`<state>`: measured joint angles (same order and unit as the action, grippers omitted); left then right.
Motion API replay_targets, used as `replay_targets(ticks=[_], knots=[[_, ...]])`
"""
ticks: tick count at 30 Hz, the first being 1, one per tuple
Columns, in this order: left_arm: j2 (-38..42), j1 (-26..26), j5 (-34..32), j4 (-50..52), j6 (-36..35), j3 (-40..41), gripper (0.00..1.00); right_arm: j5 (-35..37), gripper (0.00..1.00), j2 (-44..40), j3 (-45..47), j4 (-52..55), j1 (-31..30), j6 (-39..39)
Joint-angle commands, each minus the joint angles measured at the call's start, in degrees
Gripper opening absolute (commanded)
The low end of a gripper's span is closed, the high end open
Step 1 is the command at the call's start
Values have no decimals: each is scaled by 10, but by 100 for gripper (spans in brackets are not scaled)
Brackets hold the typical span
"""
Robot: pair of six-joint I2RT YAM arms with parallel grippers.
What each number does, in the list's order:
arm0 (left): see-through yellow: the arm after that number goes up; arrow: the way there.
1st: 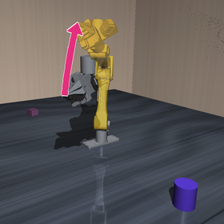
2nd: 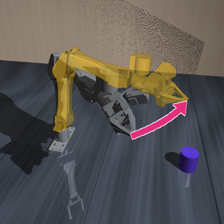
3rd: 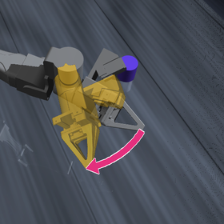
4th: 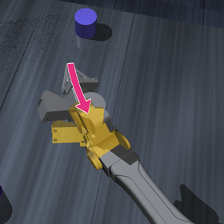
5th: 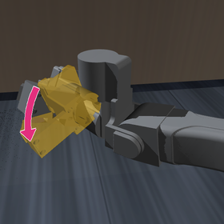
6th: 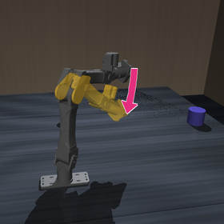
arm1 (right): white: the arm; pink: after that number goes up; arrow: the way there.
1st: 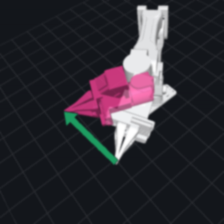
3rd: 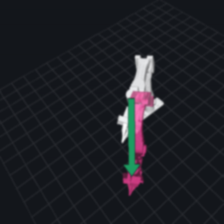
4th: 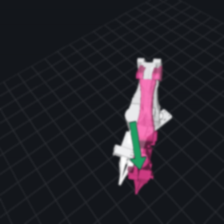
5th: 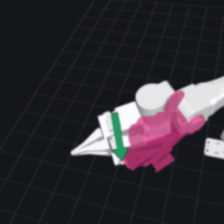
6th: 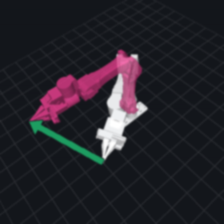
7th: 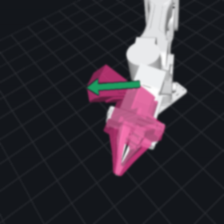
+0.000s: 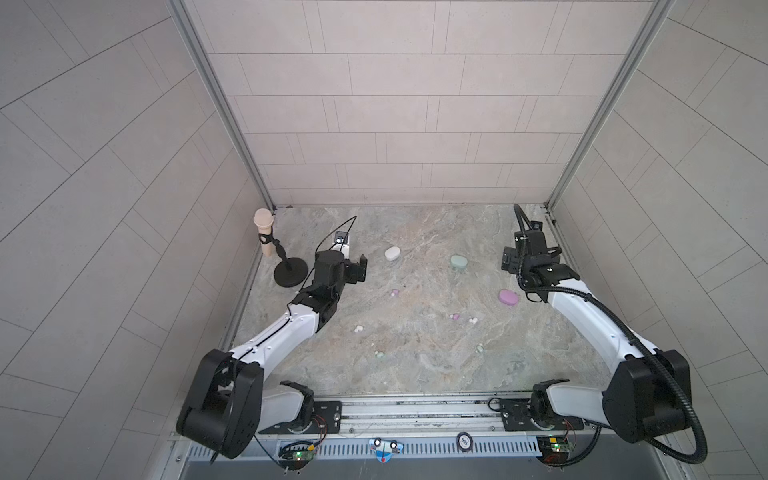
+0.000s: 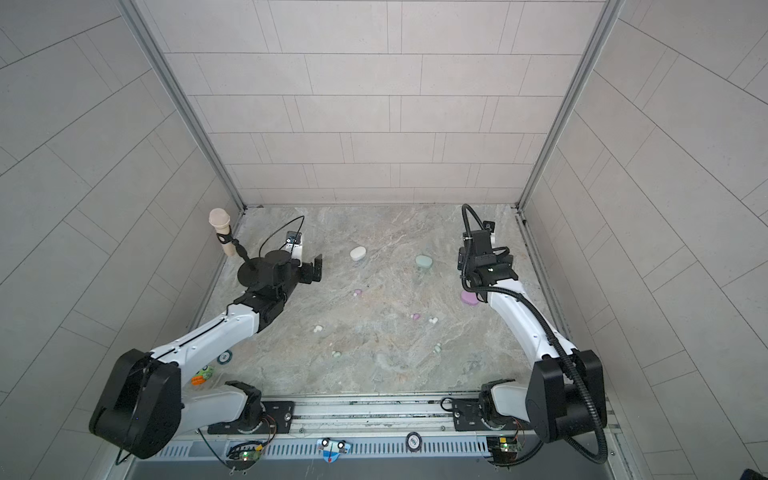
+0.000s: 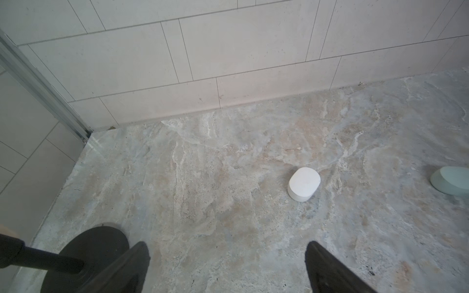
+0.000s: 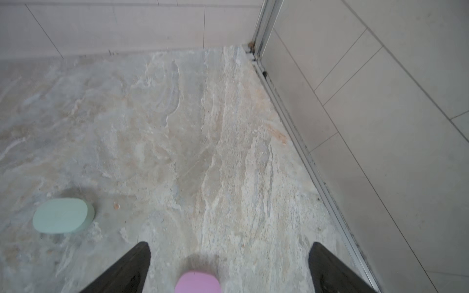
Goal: Insert wireless bluetooth earbuds into charging case
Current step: Pick up the charging case from the middle-right of the table.
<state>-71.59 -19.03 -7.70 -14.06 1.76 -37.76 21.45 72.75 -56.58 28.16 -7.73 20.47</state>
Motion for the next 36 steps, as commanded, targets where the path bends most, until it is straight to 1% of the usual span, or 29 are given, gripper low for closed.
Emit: replay_targets(ticks=[1, 5, 7, 8, 9, 11, 20, 26, 30, 36], knots=[[13, 0, 35, 76, 51, -24, 100, -44, 99, -15, -27, 219, 1, 62], [14, 0, 69, 119, 84, -37, 100, -82, 99, -13, -44, 297, 8, 96], [6, 0, 89, 143, 94, -47, 100, -107, 97, -2, -47, 328, 27, 110], [3, 0, 103, 153, 98, -54, 100, -131, 96, 5, -45, 336, 42, 113], [2, 0, 115, 159, 101, -56, 100, -156, 95, 10, -40, 336, 57, 115], [4, 3, 134, 158, 112, -53, 100, -184, 95, 21, -32, 329, 72, 115], [4, 56, 239, 126, 156, -45, 100, -222, 95, 143, -70, 325, 79, 107], [8, 59, 254, 139, 150, -47, 100, -234, 95, 179, -80, 277, 80, 112], [5, 58, 256, 138, 151, -48, 100, -260, 96, 204, -89, 251, 83, 103], [4, 58, 261, 131, 154, -45, 100, -296, 96, 232, -90, 221, 106, 100]])
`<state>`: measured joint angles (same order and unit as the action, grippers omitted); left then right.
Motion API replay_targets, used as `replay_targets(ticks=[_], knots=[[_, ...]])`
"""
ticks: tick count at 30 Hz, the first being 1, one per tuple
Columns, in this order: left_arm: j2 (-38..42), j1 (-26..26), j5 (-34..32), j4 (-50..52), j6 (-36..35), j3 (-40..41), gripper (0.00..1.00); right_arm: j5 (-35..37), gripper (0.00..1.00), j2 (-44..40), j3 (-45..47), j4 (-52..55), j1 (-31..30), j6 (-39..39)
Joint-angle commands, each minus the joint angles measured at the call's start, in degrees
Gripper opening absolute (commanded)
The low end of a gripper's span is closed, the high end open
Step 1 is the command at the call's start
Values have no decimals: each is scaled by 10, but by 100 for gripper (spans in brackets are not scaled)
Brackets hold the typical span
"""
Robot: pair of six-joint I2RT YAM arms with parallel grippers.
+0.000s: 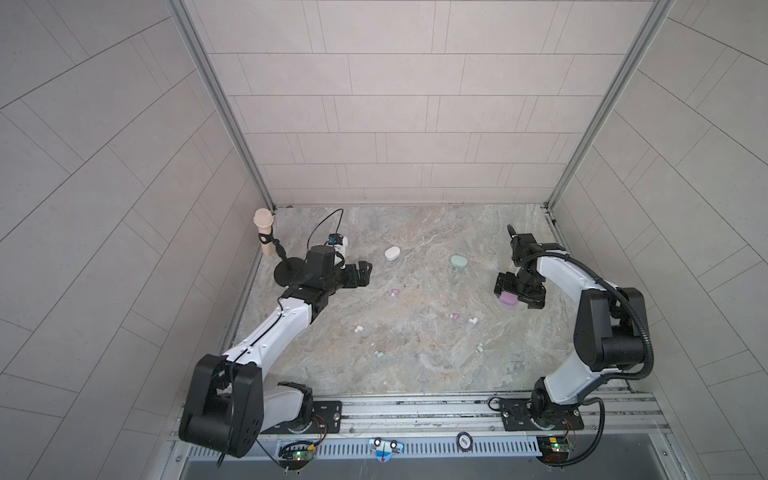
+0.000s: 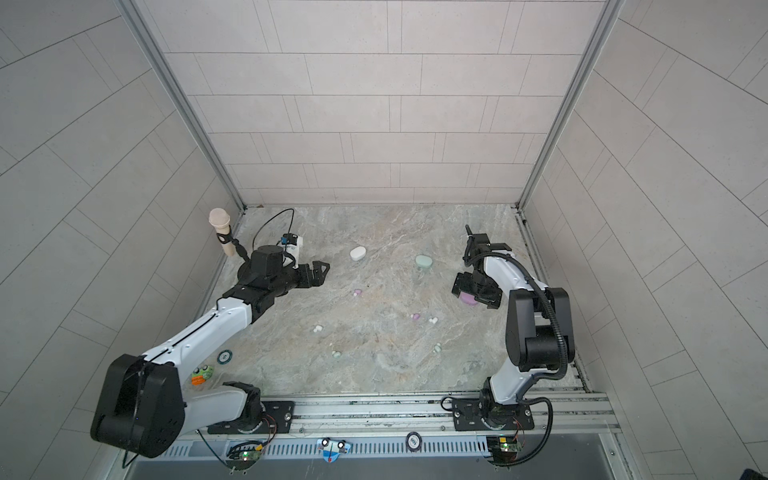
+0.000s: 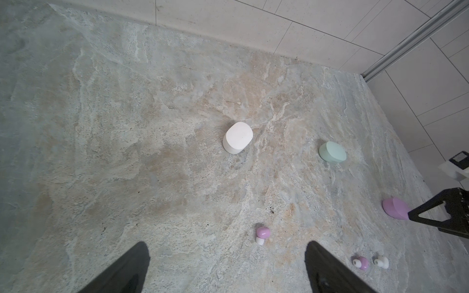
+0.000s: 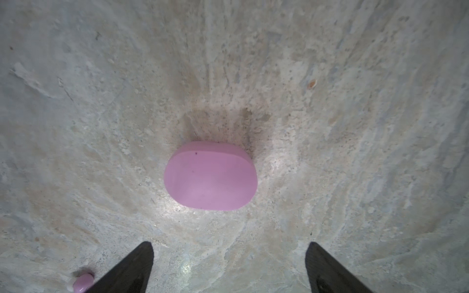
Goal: Insert wireless bluetooth earbuds into charging case
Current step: Pick up the charging case from the middle-right of the table.
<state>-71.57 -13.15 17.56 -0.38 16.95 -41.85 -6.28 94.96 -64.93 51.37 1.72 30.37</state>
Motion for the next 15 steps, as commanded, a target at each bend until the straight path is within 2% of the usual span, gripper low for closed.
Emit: replay_targets(ticks=[1, 9, 15], knots=[[4, 0, 8, -7, 2, -4, 100, -20, 96, 12, -6, -15, 13, 0], [1, 0, 12, -9, 3, -4, 100, -29, 94, 36, -10, -42, 18, 10], [1, 0, 12, -10, 4, -3, 100, -33, 87, 49, -7, -62, 20, 23]])
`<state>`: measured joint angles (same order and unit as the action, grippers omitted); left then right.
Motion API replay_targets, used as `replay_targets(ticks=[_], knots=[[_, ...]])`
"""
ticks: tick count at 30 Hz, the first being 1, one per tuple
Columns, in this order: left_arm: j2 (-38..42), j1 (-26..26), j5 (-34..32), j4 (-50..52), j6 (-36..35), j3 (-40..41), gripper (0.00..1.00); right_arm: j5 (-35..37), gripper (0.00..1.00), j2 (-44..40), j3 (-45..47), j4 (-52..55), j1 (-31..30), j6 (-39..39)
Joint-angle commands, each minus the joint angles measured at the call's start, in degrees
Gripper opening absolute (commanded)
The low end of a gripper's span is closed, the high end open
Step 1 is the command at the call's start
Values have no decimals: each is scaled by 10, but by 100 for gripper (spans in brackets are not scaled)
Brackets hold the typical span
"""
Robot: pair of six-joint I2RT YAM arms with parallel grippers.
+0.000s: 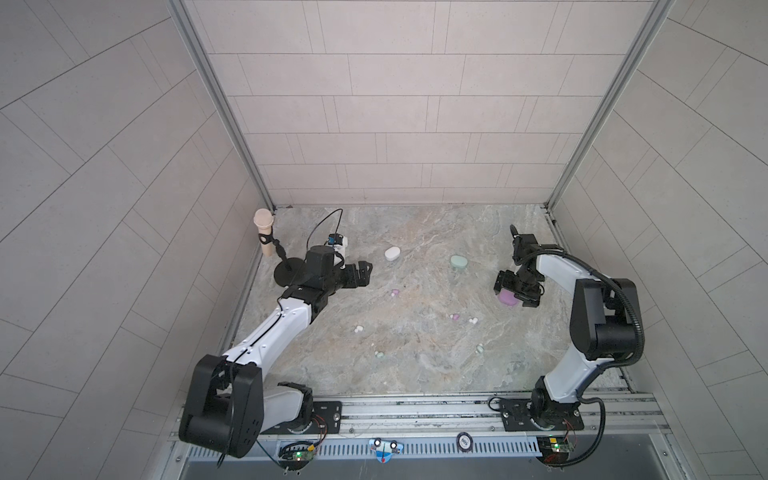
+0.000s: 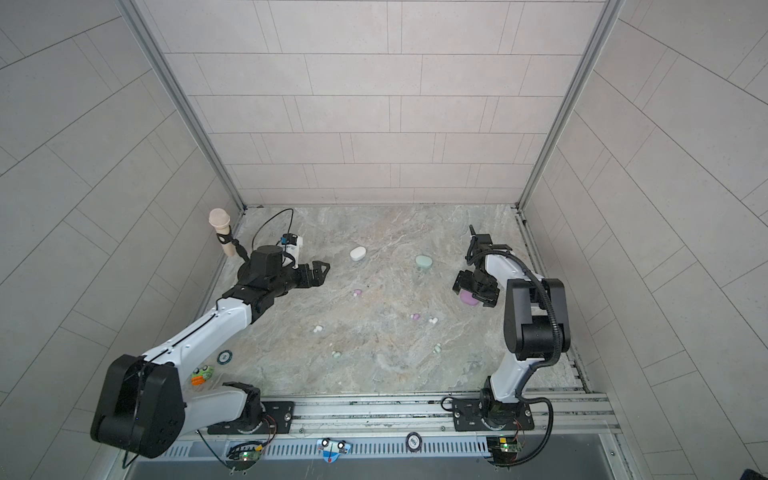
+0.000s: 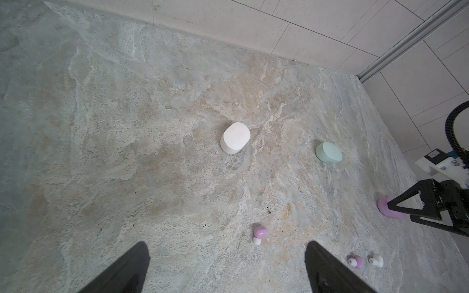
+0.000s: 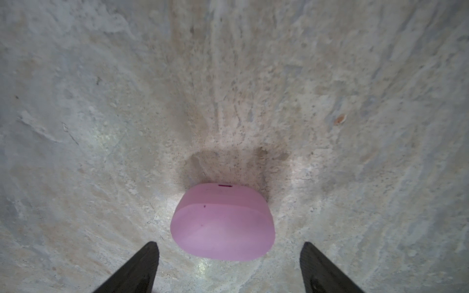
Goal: Insert wireless bluetooth earbuds into charging case
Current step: Pick up the charging case from the middle-right of the table.
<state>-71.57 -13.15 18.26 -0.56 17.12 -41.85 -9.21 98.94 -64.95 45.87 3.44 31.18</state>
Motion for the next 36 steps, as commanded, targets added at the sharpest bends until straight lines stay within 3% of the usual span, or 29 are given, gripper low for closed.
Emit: replay_targets(ticks=[1, 17, 36], knots=[[2, 0, 5, -8, 2, -3, 100, -5, 85, 11, -8, -9, 3, 16], [2, -1, 7, -7, 2, -4, 100, -5, 70, 21, -12, -4, 11, 22], [4, -2, 5, -4, 0, -6, 100, -10, 66, 33, -10, -8, 13, 20]])
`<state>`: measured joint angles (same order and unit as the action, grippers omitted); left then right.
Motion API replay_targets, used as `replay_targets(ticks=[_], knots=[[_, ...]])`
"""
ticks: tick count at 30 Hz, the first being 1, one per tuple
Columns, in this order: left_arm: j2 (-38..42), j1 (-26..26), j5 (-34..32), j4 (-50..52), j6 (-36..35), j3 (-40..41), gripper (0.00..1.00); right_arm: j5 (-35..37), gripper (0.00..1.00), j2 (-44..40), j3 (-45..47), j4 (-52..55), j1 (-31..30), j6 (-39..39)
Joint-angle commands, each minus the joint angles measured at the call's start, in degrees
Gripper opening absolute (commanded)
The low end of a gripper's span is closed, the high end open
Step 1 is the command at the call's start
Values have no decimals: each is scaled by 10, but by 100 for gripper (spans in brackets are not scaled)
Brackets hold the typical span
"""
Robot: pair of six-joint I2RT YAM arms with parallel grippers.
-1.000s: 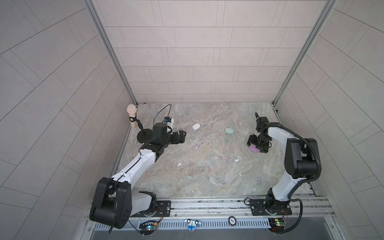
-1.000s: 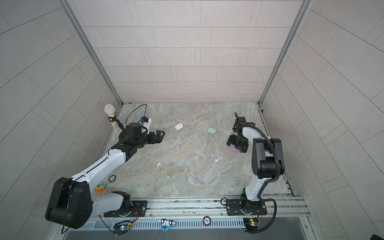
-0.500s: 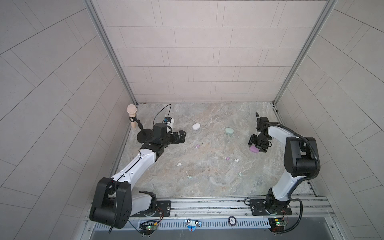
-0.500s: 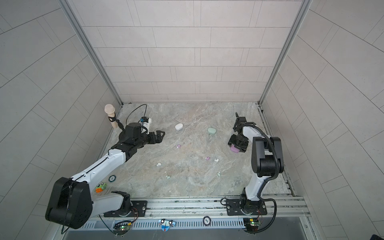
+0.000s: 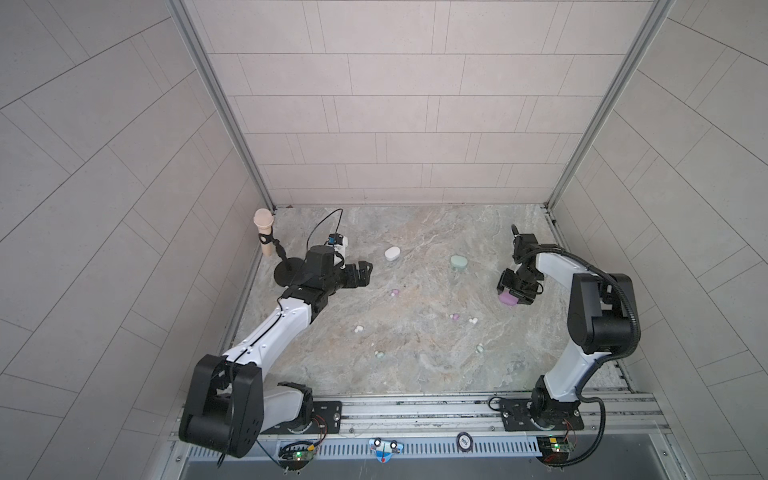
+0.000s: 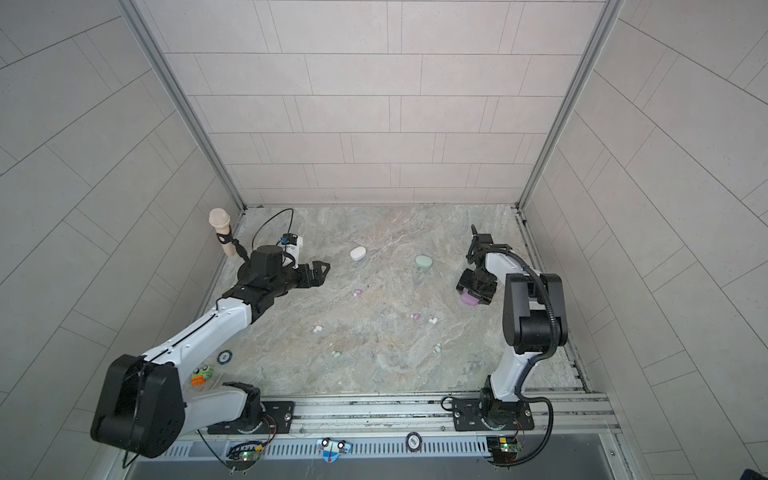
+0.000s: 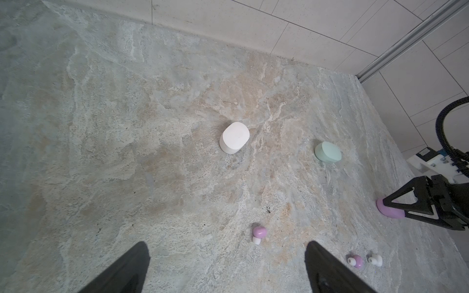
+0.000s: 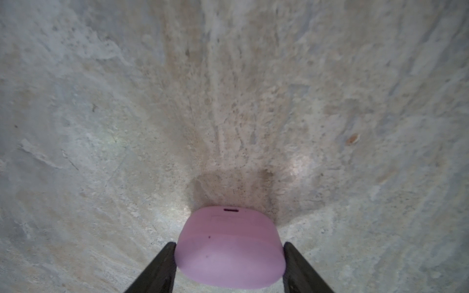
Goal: Insert wireless bluetooth earbuds into charging case
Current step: Pick up the charging case from the middle-right of the table.
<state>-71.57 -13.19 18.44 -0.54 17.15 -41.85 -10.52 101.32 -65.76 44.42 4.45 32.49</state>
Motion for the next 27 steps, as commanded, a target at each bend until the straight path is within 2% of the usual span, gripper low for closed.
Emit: replay_targets(ticks=[1, 11, 15, 20, 27], knots=[[5, -1, 4, -4, 0, -6, 100, 3, 66, 11, -2, 6, 2, 6], [6, -2, 4, -3, -1, -6, 100, 1, 67, 11, -2, 4, 2, 4], [7, -2, 2, -2, -2, -6, 100, 3, 59, 10, 0, 0, 2, 6], [6, -5, 1, 0, -6, -7, 100, -5, 55, 12, 1, 0, 2, 5], [9, -55, -27, 27, -57, -13, 100, -14, 52, -23, -7, 33, 1, -10]])
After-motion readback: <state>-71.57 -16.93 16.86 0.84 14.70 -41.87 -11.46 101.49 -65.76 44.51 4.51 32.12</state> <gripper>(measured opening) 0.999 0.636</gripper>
